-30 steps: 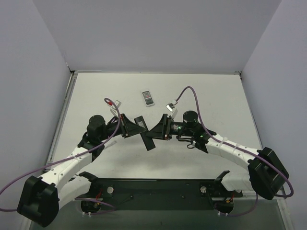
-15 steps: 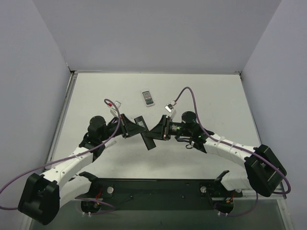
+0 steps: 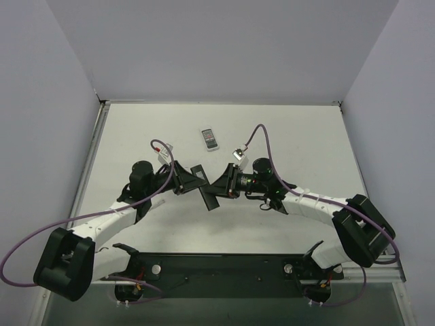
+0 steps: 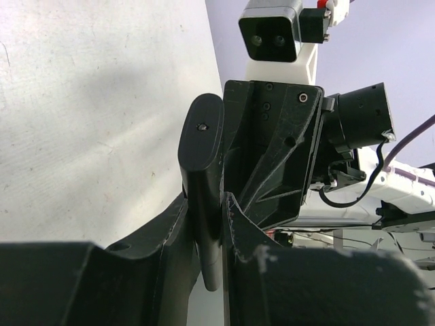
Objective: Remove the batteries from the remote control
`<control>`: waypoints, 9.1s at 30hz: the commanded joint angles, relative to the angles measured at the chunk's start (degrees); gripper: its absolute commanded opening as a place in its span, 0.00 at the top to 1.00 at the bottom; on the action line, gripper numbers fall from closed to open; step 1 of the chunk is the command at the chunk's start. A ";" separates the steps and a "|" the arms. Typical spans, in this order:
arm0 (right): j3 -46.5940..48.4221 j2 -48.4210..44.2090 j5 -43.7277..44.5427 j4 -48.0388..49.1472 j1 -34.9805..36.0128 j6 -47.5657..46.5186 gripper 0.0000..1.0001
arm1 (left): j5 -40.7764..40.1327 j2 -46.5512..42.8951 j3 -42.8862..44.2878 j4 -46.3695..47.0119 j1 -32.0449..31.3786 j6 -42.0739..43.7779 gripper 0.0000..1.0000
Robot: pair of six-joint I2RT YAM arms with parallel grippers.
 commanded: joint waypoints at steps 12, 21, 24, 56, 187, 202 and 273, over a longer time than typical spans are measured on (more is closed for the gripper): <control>-6.92 -2.89 -6.05 4.37 1.06 3.89 0.77 | -7.01 0.54 1.53 7.26 4.57 6.25 1.00; -6.84 -4.21 -6.23 3.84 1.59 3.45 0.50 | -5.87 0.36 0.13 8.93 5.19 3.63 1.00; -4.03 -6.41 -6.05 0.43 1.15 2.49 0.42 | -4.02 -1.04 -1.19 9.37 5.19 2.92 1.00; 5.48 3.16 -3.77 1.99 4.49 3.35 0.78 | 0.73 -8.17 -3.39 8.15 3.69 -2.45 1.00; 9.16 6.33 -12.38 1.47 1.23 9.42 0.34 | 11.45 -7.46 -2.69 11.83 9.23 -0.07 1.00; 8.20 11.43 -8.25 13.86 2.64 19.62 0.50 | 12.15 -7.11 -3.83 13.15 9.05 0.37 1.00; 11.45 5.53 -10.27 -0.04 1.41 0.36 0.81 | 5.30 -5.35 2.23 7.88 4.04 -5.09 1.00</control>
